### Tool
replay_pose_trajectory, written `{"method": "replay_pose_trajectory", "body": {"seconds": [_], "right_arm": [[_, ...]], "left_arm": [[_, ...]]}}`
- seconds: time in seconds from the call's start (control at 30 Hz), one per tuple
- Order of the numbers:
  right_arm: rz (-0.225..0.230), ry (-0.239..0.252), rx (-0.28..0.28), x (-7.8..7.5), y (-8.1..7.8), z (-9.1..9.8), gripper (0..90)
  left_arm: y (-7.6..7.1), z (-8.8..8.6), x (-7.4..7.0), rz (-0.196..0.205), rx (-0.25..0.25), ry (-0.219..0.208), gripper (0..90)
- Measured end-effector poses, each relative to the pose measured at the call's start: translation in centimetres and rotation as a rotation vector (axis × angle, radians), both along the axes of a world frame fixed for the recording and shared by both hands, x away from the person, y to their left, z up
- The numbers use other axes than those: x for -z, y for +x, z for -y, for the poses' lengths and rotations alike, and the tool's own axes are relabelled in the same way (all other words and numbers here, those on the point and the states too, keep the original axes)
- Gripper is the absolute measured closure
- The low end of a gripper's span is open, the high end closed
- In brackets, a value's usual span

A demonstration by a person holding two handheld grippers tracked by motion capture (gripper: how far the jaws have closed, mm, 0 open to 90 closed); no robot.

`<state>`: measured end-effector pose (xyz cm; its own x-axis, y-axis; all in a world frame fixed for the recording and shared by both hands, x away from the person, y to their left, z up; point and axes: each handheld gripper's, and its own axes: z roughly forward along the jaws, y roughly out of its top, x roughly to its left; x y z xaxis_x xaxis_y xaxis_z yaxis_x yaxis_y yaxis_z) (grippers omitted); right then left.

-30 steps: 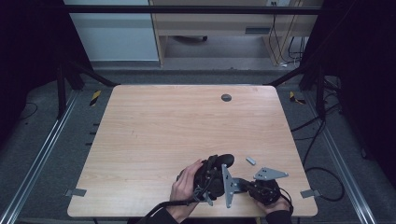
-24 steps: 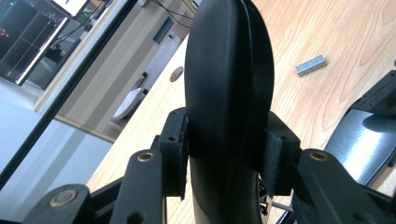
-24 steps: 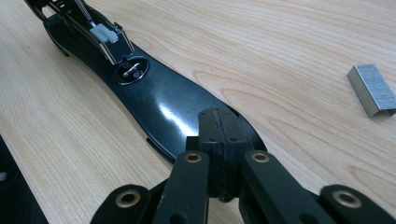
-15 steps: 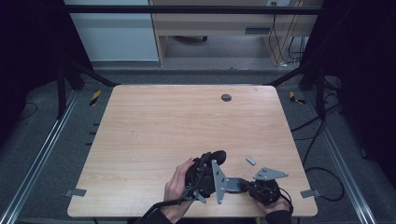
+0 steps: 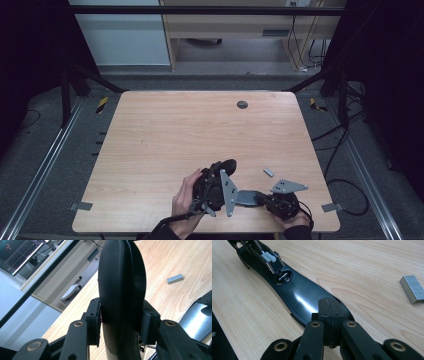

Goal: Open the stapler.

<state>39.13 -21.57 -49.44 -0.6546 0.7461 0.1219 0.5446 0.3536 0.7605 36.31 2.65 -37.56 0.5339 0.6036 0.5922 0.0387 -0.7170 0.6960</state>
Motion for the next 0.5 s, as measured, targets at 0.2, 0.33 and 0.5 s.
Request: {"method": "replay_pose_trajectory", "body": {"seconds": [0.2,0.33,0.5], "right_arm": [[-0.001,0.002,-0.001,0.0,0.0,-0.1,90.0],[-0.002,0.002,-0.001,0.0,0.0,-0.1,90.0],[-0.003,0.003,0.0,0.0,0.0,-0.1,90.0]], "left_arm": [[0.0,-0.6,-0.2,0.002,-0.012,-0.009,58.3],[0.0,-1.1,-0.4,0.001,-0.018,-0.028,58.2],[0.0,-1.7,-0.6,-0.004,-0.025,-0.05,57.9]]}}
